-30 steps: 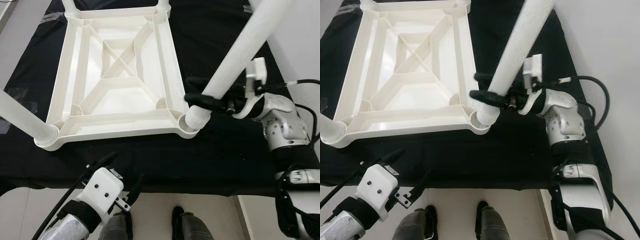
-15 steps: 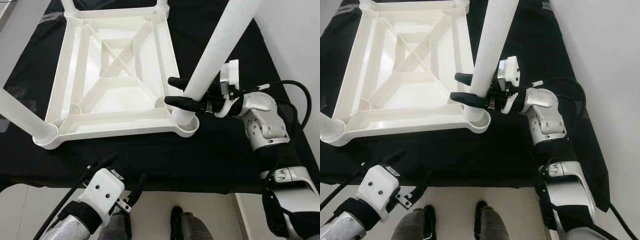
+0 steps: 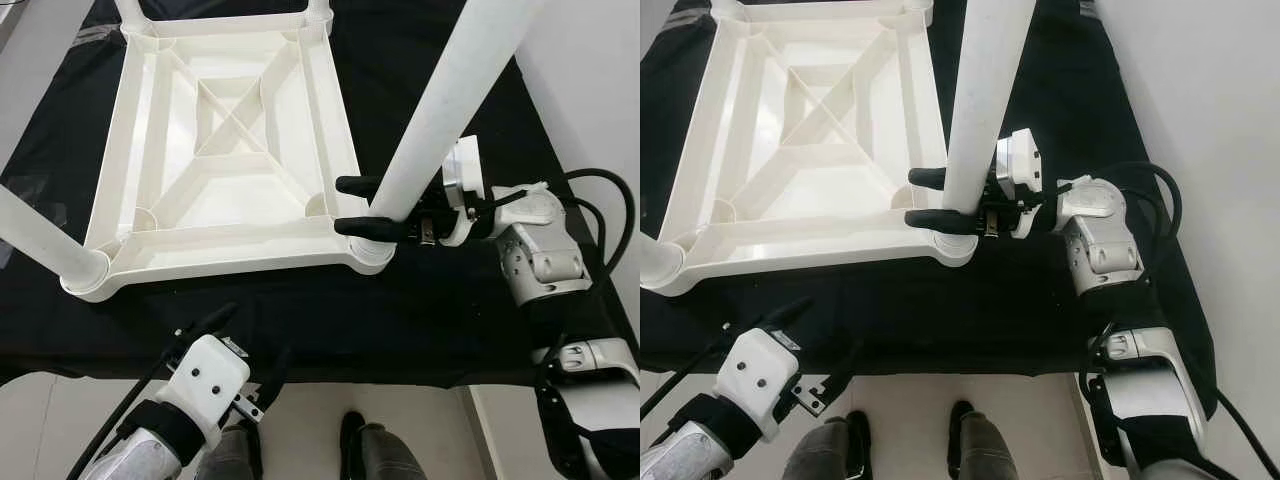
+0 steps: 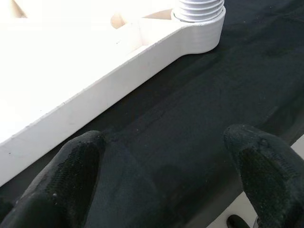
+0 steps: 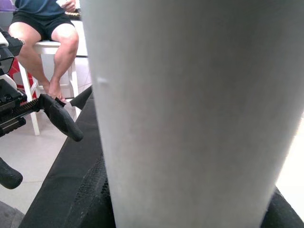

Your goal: Building children table

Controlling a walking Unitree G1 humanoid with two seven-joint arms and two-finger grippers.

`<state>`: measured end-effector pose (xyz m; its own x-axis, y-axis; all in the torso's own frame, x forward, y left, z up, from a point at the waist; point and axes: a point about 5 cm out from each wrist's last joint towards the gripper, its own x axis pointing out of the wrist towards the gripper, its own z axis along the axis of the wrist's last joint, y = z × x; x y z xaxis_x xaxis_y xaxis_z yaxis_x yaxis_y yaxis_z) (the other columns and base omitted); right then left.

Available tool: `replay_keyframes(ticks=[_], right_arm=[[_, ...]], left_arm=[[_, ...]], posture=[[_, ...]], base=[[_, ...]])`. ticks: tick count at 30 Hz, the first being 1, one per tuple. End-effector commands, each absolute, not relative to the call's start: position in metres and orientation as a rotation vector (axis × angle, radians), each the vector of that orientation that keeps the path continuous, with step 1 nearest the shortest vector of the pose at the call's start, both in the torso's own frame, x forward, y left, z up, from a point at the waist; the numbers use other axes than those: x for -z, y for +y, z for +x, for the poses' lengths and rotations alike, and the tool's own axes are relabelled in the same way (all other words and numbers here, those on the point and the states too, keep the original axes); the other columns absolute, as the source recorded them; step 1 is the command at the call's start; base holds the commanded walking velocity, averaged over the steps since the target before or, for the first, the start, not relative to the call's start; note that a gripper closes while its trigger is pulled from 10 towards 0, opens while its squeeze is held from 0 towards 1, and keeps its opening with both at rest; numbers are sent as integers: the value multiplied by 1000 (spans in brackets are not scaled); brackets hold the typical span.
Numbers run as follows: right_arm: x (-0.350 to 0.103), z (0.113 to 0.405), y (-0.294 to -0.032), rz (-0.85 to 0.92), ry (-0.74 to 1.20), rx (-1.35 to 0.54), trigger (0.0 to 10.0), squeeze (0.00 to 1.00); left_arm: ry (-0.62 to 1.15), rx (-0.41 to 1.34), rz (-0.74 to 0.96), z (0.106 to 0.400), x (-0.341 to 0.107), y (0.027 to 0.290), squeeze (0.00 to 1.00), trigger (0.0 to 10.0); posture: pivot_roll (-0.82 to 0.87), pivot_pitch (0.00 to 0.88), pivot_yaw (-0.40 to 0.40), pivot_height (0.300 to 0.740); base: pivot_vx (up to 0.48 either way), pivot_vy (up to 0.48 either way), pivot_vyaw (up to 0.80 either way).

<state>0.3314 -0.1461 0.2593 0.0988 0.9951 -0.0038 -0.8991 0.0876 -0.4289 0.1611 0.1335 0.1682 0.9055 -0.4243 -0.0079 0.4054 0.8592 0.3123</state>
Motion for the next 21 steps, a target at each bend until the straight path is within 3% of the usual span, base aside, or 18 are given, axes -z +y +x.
replay_keyframes(ticks=[1, 4, 9, 16, 21], right_arm=[[-239, 333, -150, -355, -207, -1460, 10000, 0], [-231, 318, -148, -379, -98, -1653, 10000, 0], [-233, 307, -137, -340, -62, -1788, 10000, 0], [-240, 308, -118, -246, -143, -1815, 10000, 0], [-230, 313, -105, -191, -166, -1688, 10000, 0]], left_arm=[[-37, 438, 305, 159, -163, 132, 0, 10000], [-39, 436, 310, 159, -164, 133, 0, 10000], [-42, 432, 312, 160, -165, 133, 0, 10000], [-46, 428, 310, 161, -164, 132, 0, 10000], [-48, 428, 308, 161, -164, 131, 0, 10000]], posture=[[175, 326, -46, 740], [185, 323, -44, 740], [187, 320, -48, 740], [184, 314, -54, 740], [181, 313, -54, 740]], base=[[0, 0, 0], [0, 0, 0], [0, 0, 0], [0, 0, 0], [0, 0, 0]])
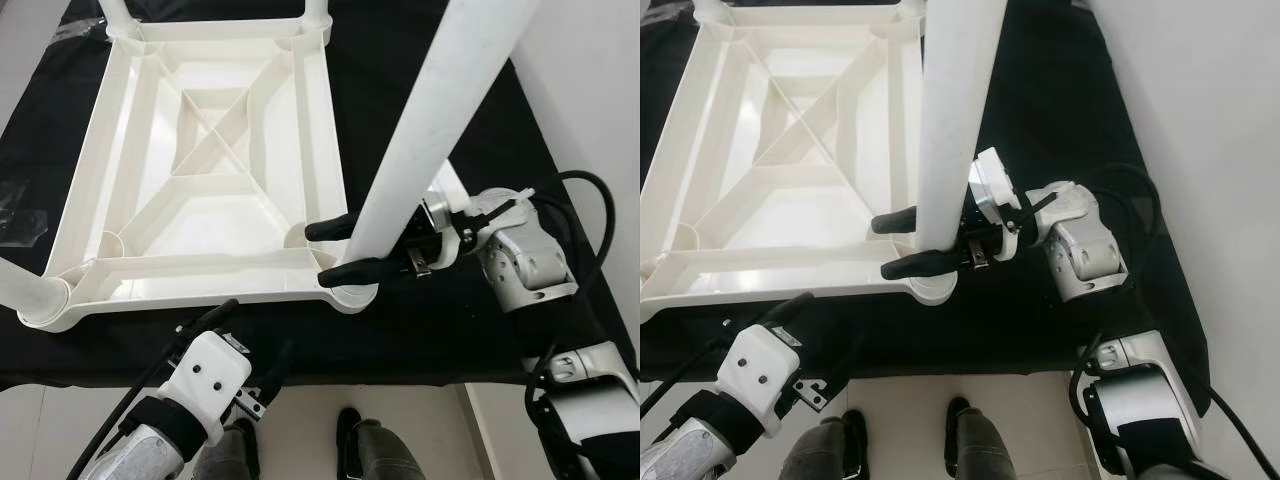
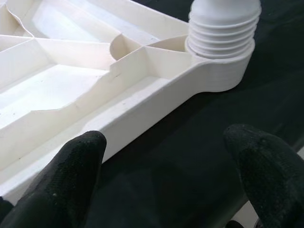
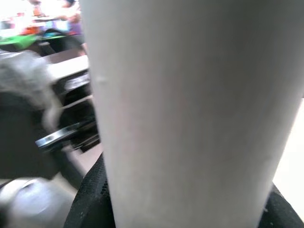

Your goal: Building children table

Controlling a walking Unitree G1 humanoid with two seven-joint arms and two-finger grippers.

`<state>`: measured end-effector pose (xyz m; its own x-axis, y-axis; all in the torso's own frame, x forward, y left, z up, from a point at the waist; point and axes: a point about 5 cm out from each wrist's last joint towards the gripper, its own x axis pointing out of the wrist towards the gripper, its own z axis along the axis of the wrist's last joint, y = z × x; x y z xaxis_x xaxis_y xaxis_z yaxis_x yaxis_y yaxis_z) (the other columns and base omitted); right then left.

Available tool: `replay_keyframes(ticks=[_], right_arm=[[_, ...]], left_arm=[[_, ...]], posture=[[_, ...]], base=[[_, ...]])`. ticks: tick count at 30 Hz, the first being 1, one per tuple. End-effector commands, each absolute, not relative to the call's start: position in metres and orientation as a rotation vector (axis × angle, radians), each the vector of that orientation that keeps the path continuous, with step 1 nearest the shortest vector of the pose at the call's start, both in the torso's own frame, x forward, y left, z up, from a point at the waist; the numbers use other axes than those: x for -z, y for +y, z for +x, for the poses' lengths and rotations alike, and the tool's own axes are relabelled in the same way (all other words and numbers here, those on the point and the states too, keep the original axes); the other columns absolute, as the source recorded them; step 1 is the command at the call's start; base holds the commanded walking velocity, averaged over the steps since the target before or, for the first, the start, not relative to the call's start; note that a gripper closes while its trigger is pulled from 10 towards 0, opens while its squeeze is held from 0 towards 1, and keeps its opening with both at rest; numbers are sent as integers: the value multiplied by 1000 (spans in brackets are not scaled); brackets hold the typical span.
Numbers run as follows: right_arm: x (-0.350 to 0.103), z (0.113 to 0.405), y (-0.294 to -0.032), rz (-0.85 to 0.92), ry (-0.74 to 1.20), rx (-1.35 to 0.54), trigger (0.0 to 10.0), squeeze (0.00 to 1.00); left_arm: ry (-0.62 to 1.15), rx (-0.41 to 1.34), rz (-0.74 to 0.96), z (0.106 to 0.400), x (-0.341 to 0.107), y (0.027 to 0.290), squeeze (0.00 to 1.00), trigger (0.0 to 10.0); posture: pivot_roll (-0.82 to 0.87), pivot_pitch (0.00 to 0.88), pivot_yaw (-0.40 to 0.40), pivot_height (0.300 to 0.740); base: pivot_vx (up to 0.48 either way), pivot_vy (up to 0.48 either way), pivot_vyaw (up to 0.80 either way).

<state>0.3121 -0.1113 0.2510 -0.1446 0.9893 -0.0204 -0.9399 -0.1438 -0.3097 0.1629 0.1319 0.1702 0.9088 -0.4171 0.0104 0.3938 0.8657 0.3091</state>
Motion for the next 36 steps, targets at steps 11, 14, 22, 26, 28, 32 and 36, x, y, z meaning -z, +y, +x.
replay_keyframes(ticks=[11, 14, 22, 26, 28, 32, 36], right_arm=[[-189, 338, -107, -273, 11, -1090, 10000, 0], [-191, 340, -109, -284, 18, -1032, 10000, 0], [-184, 342, -114, -246, 120, -699, 10000, 0], [-176, 335, -107, -185, 145, -545, 10000, 0], [-175, 334, -104, -181, 147, -530, 10000, 0], [-175, 333, -98, -132, 131, -471, 10000, 0], [-182, 336, -97, -63, 93, -439, 10000, 0]], left_arm=[[-46, 441, 305, 162, -163, 130, 0, 10000], [-47, 441, 305, 162, -163, 130, 0, 10000], [-49, 448, 300, 165, -162, 128, 0, 10000], [-53, 448, 300, 167, -161, 128, 0, 10000], [-54, 448, 301, 167, -161, 128, 0, 10000], [-57, 447, 303, 168, -162, 128, 0, 10000], [-61, 444, 305, 169, -162, 129, 0, 10000]], posture=[[162, 316, -50, 740], [160, 316, -51, 740], [140, 308, -53, 740], [140, 304, -52, 740], [140, 304, -52, 740], [142, 298, -52, 740], [144, 292, -53, 740]], base=[[0, 0, 0], [0, 0, 0], [0, 0, 0], [0, 0, 0], [0, 0, 0], [0, 0, 0], [0, 0, 0]])
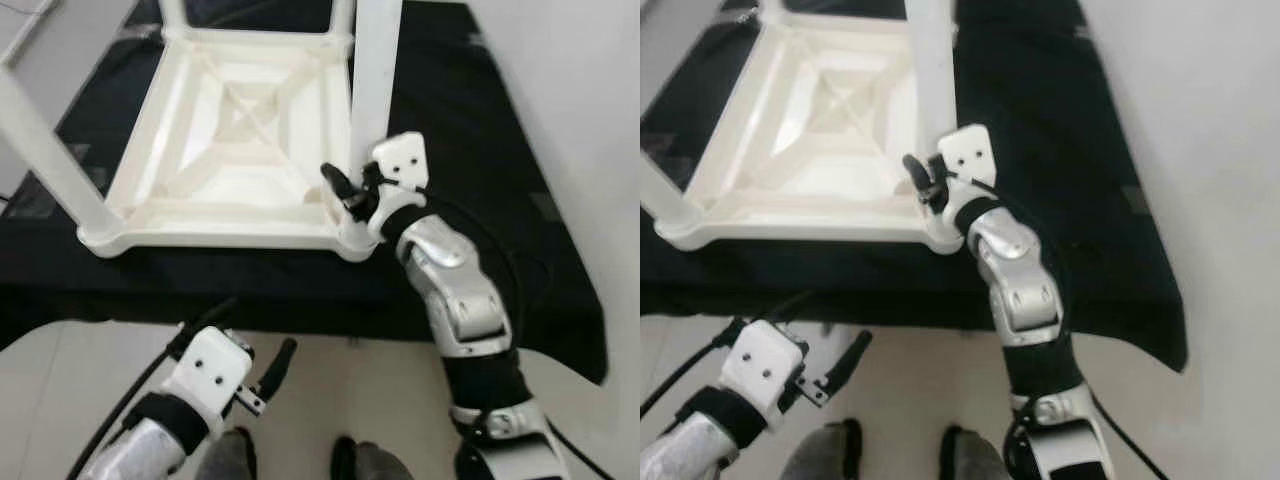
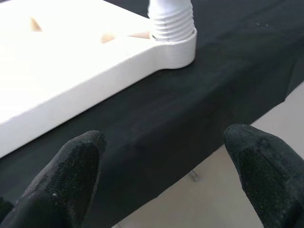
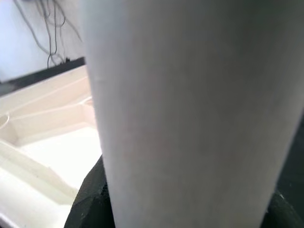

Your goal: Building children table

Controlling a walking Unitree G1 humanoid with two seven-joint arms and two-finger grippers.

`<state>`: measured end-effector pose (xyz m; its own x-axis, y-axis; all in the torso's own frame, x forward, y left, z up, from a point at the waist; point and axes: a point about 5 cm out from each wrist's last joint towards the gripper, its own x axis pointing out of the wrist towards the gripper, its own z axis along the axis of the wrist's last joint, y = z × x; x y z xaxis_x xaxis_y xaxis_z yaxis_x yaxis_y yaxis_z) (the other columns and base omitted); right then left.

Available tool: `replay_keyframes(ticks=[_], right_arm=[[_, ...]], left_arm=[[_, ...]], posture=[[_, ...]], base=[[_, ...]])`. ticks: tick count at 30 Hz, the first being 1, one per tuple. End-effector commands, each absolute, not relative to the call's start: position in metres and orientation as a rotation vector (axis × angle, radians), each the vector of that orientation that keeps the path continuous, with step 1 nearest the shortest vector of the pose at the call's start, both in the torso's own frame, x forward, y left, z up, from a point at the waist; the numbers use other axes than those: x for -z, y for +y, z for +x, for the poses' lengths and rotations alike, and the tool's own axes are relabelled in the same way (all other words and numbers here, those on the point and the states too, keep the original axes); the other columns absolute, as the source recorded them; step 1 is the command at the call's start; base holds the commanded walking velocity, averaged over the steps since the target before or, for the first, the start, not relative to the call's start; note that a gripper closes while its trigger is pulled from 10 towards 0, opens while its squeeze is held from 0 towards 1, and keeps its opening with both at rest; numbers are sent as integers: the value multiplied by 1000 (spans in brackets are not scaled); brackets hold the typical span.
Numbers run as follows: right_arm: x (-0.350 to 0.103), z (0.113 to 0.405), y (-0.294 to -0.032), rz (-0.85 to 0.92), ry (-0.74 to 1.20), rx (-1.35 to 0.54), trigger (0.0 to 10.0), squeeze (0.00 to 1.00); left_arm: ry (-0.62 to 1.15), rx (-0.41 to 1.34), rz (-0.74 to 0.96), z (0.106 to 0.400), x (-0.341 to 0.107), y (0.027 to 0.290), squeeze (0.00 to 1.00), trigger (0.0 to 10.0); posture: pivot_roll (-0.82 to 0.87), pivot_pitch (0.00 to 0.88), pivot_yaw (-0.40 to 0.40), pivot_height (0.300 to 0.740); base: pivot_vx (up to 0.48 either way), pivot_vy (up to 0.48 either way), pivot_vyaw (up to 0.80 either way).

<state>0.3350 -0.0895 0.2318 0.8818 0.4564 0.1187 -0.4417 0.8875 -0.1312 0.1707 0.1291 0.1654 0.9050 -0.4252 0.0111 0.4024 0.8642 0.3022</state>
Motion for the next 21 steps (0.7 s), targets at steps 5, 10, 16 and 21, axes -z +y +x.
replay_keyframes(ticks=[5, 10, 16, 21], right_arm=[[-189, 338, -98, -25, 88, -412, 10000, 0], [-213, 337, -86, 112, -34, -619, 10000, 0], [-227, 329, -77, 110, -178, -891, 10000, 0], [-231, 319, -71, 36, -268, -1073, 10000, 0]], left_arm=[[-64, 444, 307, 170, -161, 129, 0, 10000], [-69, 443, 307, 171, -161, 128, 0, 10000], [-71, 446, 310, 171, -162, 128, 0, 10000], [-68, 439, 317, 168, -164, 130, 0, 10000]], posture=[[145, 287, -53, 740], [149, 285, -55, 740], [166, 288, -60, 740], [191, 295, -62, 740]], base=[[0, 0, 0], [0, 0, 0], [0, 0, 0], [0, 0, 0]])
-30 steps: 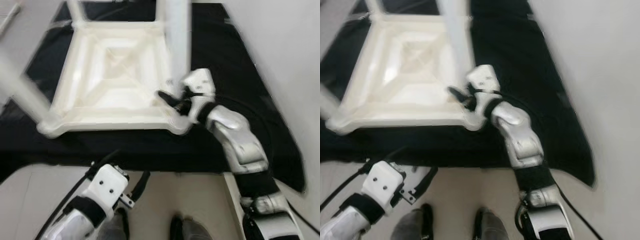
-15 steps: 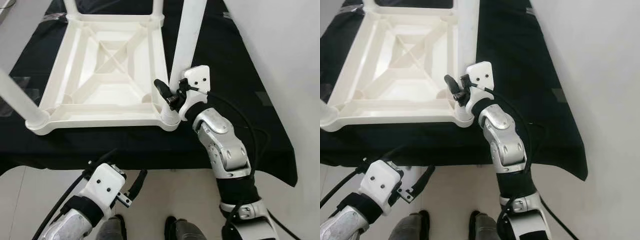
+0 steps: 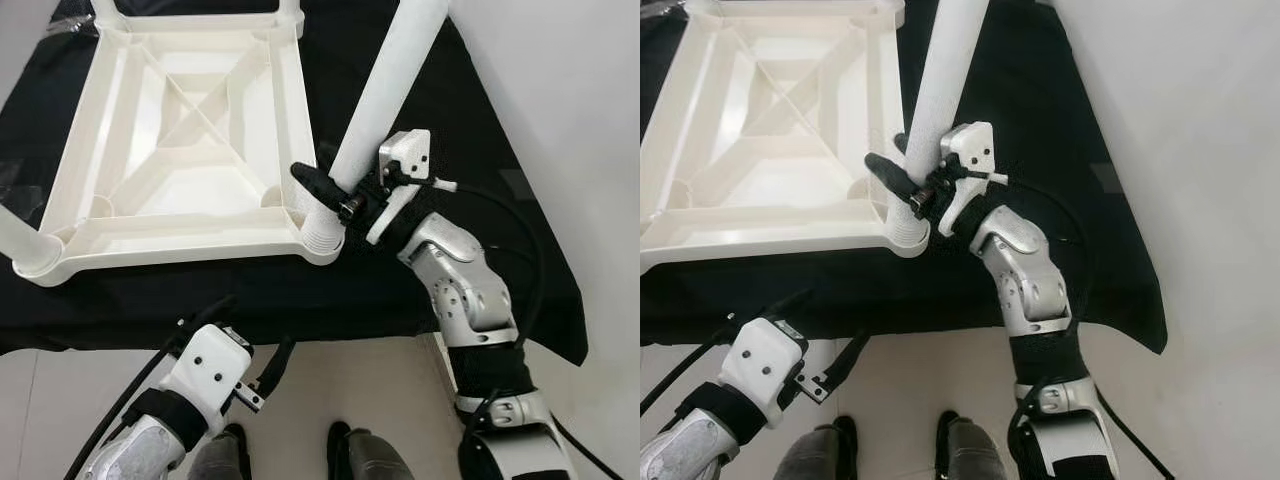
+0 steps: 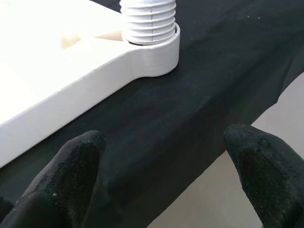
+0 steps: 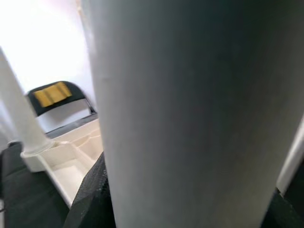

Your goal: Building children table

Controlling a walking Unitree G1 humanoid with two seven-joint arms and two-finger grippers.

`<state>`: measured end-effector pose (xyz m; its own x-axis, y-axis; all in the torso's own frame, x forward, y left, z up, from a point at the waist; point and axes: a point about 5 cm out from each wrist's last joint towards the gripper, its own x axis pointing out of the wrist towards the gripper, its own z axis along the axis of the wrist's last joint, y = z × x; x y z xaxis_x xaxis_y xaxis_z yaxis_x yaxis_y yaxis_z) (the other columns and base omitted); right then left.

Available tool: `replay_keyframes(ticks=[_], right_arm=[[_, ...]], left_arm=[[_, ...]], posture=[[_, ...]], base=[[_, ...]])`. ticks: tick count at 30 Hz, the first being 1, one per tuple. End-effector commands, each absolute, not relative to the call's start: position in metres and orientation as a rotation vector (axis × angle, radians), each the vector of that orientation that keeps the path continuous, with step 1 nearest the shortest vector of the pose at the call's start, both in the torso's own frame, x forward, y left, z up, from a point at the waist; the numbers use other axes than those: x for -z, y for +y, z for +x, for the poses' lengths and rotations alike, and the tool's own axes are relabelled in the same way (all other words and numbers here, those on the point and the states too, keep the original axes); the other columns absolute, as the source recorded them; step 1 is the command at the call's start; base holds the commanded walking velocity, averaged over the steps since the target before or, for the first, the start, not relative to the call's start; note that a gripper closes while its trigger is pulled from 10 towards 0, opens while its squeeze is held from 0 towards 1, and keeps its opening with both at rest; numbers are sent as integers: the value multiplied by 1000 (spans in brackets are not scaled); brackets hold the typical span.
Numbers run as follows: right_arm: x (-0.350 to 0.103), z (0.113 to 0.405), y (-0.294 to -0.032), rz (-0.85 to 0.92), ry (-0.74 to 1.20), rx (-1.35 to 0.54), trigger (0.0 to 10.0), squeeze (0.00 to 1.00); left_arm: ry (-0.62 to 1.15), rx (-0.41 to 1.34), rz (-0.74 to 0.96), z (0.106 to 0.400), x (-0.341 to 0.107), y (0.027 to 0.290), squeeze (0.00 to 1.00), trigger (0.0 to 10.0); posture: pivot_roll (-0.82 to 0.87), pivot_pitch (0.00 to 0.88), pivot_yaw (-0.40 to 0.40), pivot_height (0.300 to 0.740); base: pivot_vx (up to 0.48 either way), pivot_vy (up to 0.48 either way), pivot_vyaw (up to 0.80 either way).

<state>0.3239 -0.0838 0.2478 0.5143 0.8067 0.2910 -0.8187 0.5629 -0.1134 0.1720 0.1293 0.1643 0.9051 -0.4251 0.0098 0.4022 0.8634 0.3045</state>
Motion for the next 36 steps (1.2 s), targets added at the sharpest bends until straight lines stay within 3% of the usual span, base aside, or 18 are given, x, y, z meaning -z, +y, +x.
replay_keyframes(ticks=[1, 6, 16, 29, 36], right_arm=[[-230, 319, -70, 23, -276, -1092, 10000, 0], [-230, 321, -70, -28, -295, -1131, 10000, 0], [-230, 325, -67, -355, -258, -1371, 10000, 0], [-272, 353, -80, -127, -280, -1256, 10000, 0], [-280, 342, -93, -44, -347, -1447, 10000, 0]], left_arm=[[-66, 436, 320, 167, -164, 131, 0, 10000], [-59, 430, 323, 163, -165, 132, 0, 10000], [-48, 423, 322, 159, -164, 131, 0, 10000], [-46, 419, 304, 158, -163, 128, 0, 10000], [-45, 418, 306, 157, -163, 129, 0, 10000]], posture=[[191, 295, -62, 740], [213, 305, -63, 740], [212, 322, -69, 740], [201, 325, -84, 740], [202, 327, -81, 740]], base=[[0, 0, 0], [0, 0, 0], [0, 0, 0], [0, 0, 0], [0, 0, 0]])
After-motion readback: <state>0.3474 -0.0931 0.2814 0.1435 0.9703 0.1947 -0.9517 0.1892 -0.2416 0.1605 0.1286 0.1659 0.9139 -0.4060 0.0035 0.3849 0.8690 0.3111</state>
